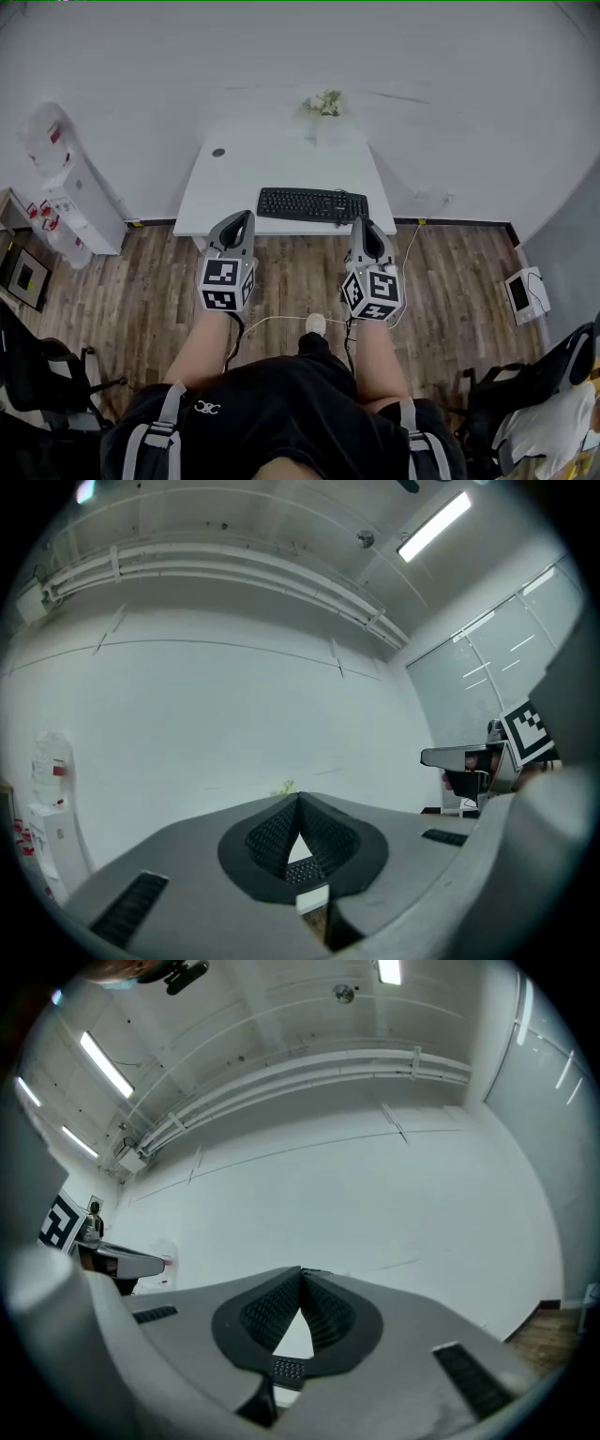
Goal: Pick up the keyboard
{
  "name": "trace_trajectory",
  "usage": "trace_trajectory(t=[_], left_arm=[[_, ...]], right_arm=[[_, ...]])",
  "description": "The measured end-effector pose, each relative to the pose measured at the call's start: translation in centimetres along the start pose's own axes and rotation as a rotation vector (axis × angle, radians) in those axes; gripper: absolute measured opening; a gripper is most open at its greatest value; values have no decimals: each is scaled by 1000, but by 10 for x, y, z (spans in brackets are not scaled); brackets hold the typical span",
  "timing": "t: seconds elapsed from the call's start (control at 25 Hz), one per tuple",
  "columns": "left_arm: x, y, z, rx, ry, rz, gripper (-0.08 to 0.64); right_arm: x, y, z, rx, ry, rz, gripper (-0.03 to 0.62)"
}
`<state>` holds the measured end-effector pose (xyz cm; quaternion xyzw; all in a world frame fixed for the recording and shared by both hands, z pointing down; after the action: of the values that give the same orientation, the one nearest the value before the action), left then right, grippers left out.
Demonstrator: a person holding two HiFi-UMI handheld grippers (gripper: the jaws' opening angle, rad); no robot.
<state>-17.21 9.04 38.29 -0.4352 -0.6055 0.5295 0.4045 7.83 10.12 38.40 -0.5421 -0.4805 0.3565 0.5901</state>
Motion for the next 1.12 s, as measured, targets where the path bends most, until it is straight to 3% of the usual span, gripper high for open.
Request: trace_trajectory(t=[0.32,0.84,1.12], left_arm=[[-114,-24,10,12,2,74,11],[-318,-30,29,36,52,131,11],[-381,-34,53,67,68,147,11]], right_arm=[[-101,-32,-61,-25,-15,52,5],[-278,-53,-172,-46,18,99,5],[-357,-63,-184,-47,83,146,5]])
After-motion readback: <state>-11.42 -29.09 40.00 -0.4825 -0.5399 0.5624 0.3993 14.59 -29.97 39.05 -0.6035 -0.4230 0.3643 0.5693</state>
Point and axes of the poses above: the fingertips, and each gripper's own axes: x backward along the fingers, z to its left, y out of its top, the point moved 4 cm from there along x, backward along the fingers, and after that the axes turned 4 degrees about y, right-handed, at the moved point
